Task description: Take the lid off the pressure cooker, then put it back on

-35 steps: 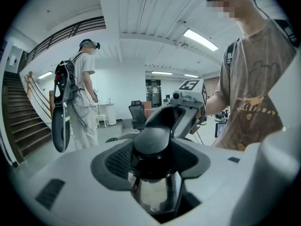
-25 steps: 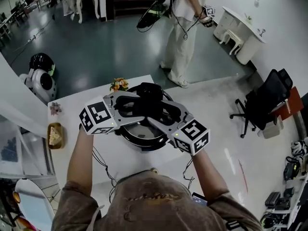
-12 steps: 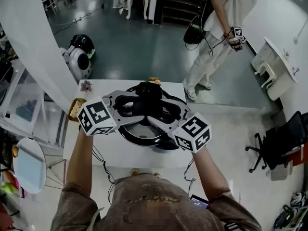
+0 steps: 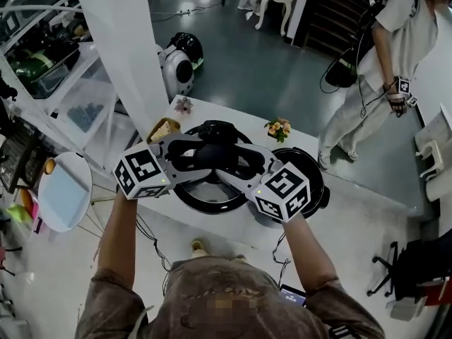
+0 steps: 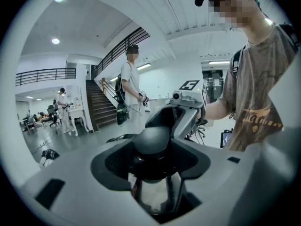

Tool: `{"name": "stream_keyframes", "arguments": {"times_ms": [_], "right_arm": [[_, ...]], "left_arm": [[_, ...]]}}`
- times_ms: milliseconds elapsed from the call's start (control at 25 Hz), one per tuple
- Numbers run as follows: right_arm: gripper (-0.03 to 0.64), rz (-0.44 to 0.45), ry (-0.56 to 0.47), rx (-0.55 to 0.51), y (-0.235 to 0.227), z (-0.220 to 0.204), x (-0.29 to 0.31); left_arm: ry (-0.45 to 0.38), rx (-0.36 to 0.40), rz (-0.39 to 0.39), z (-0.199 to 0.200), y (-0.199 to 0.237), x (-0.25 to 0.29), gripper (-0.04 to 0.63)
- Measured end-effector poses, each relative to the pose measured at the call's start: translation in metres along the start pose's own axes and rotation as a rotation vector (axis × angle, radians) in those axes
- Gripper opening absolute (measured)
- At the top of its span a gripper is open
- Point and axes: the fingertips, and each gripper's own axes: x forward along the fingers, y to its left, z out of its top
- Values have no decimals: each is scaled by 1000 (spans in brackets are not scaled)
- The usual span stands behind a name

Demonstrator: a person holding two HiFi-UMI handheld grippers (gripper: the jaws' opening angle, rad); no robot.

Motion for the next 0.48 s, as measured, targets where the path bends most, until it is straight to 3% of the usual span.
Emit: {"name": "stream_keyframes", "arguments": {"times_ms": [280, 480], "right_arm": [[268, 54, 3, -14, 26, 10, 63], [268, 38, 33, -2, 35, -9, 87]], "left_arm": [[12, -29, 56, -35, 24, -54, 256], [18, -51, 34, -66, 28, -61, 256]]}}
